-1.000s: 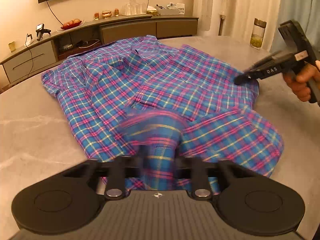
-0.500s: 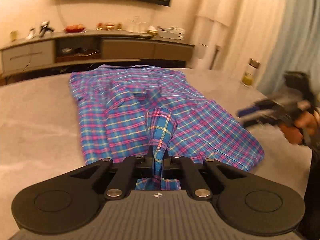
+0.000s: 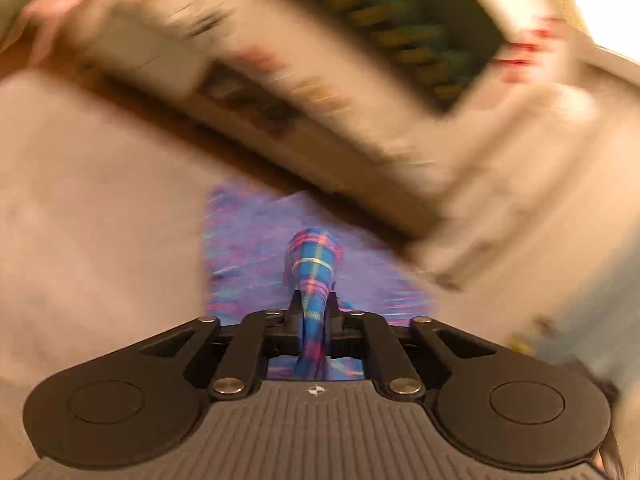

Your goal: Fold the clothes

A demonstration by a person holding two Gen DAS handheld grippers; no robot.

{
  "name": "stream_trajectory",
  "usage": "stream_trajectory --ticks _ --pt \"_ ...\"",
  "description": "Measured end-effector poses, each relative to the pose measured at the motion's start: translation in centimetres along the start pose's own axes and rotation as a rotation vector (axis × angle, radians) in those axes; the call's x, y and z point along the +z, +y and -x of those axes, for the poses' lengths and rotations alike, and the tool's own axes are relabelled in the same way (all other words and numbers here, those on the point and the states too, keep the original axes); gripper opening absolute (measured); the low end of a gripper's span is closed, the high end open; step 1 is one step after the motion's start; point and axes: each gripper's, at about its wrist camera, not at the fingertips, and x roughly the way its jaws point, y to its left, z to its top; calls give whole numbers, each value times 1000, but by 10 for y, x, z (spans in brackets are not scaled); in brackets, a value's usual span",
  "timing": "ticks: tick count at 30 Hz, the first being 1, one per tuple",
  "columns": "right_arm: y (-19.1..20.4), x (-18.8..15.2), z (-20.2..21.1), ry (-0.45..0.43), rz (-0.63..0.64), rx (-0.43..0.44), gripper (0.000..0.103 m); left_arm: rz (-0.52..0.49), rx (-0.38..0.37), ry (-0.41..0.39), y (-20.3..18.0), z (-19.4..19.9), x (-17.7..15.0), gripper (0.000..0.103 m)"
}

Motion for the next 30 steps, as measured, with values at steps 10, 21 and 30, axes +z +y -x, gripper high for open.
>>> stream_trajectory --ticks 10,21,30 --pt "32 1 25 -67 98 -131 44 -270 64 -17 -30 47 -21 47" --pt "85 -46 17 68 389 -55 51 -517 279 187 -33 18 -90 52" --pt "42 -33 43 -31 209 -159 67 -433 283 51 -31 20 -73 71"
